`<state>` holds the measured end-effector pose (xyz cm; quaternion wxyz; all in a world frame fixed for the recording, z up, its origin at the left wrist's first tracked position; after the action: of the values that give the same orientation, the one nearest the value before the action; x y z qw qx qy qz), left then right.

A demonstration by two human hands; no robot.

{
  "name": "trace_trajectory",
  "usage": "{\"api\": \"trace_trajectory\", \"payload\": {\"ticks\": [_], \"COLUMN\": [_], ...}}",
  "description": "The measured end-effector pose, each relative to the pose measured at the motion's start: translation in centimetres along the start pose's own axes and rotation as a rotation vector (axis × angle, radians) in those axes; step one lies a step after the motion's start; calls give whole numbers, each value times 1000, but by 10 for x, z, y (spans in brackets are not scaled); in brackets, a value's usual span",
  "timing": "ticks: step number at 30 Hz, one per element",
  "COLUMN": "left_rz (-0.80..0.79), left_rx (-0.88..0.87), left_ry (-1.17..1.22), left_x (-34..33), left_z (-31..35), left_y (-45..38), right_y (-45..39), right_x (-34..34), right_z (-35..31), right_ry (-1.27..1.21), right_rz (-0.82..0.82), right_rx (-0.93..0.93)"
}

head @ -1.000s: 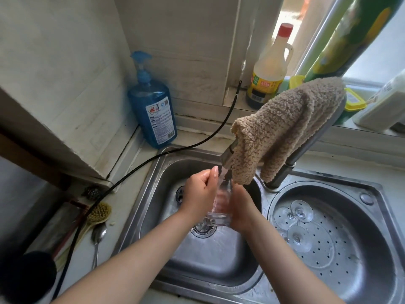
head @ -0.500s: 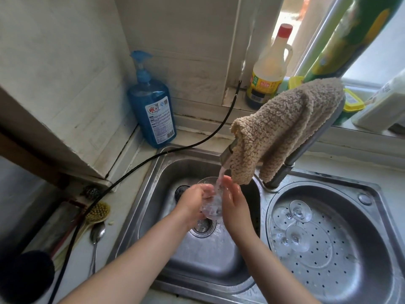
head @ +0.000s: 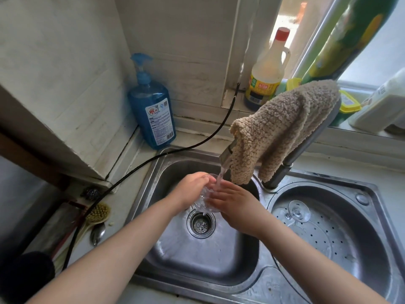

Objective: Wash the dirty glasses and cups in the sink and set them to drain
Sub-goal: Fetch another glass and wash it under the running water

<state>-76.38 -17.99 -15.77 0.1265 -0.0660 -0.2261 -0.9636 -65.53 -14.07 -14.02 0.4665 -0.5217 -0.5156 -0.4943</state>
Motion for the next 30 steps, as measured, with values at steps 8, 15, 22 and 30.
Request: {"api": "trace_trajectory", "payload": {"ticks": [8, 15, 22, 30], "left_rz": [183, -95, -86, 194], "left_rx": [12, 2, -43, -163], "left_ry": [80, 47, 193, -257], "left_x": [1, -2, -9, -28], "left_z": [-8, -6, -47, -43], "left_y": [-1, 0, 22, 33], "right_y": [-8, 16, 9, 2], "right_x": [-4, 1, 10, 17], "right_z": [-23, 7, -1, -6], "right_ry": [-926, -58, -195, -212], "right_rz": [-160, -64, 63, -56], "right_rx": [-362, 44, -125, -144]}}
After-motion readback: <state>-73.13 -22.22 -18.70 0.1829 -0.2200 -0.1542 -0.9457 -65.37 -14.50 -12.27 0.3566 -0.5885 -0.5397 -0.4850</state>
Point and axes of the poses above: each hand's wrist, its own y-axis away from the middle knuckle, its own x-axis out of the back of the hand, z = x × y, the point moved 6 cm from there along -y, towards the middle knuckle, and after that the axes turned 8 degrees about -z, right-handed, at the moved point
